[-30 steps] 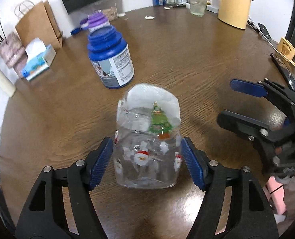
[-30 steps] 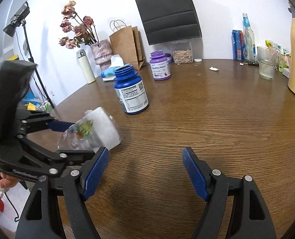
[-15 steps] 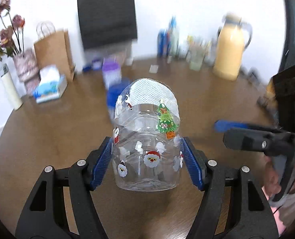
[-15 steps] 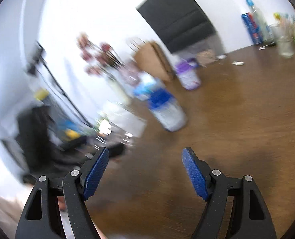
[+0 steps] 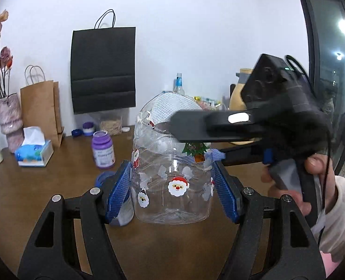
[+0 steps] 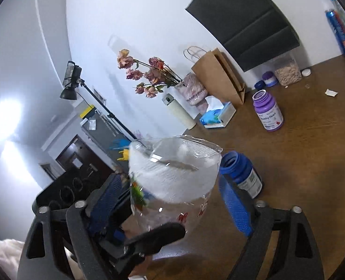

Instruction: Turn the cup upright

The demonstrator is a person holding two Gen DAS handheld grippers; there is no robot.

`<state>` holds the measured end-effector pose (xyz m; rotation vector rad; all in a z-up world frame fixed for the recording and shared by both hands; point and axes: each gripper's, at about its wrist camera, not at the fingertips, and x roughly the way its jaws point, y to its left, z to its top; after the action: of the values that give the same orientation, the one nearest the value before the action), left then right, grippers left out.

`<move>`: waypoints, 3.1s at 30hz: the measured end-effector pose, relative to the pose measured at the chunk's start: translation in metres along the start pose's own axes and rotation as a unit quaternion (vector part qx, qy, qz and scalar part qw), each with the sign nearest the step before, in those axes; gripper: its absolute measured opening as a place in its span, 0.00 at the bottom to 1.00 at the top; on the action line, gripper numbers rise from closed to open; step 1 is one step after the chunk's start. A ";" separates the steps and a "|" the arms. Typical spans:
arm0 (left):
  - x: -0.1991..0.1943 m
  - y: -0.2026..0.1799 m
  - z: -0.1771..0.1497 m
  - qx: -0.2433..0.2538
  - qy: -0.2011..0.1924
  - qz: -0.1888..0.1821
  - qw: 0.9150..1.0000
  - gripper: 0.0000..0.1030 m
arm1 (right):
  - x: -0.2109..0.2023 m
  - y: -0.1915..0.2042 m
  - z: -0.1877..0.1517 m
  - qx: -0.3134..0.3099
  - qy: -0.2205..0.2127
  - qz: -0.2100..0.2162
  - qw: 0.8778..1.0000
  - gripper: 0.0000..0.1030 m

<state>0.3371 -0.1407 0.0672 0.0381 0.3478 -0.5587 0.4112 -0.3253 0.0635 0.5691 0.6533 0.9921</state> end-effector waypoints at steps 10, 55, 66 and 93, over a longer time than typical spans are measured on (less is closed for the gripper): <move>0.050 0.028 0.033 0.012 -0.024 0.103 0.994 0.82 | -0.004 0.000 0.046 -0.139 -0.068 -0.246 0.957 0.67; 0.058 0.090 -0.031 -0.060 0.090 0.228 0.968 0.99 | 0.084 -0.068 -0.005 -0.170 0.050 -0.396 0.901 0.78; 0.002 0.086 -0.029 -0.056 0.061 0.253 0.964 0.99 | 0.053 -0.014 -0.014 -0.170 0.007 -0.407 0.897 0.79; -0.226 -0.006 -0.108 -0.019 -0.028 0.314 0.949 1.00 | -0.037 0.171 -0.192 -0.211 -0.046 -0.369 0.904 0.80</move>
<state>0.1216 -0.0164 0.0415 0.0912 0.2698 0.0788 0.1607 -0.2576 0.0621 -0.0376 0.4847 0.3589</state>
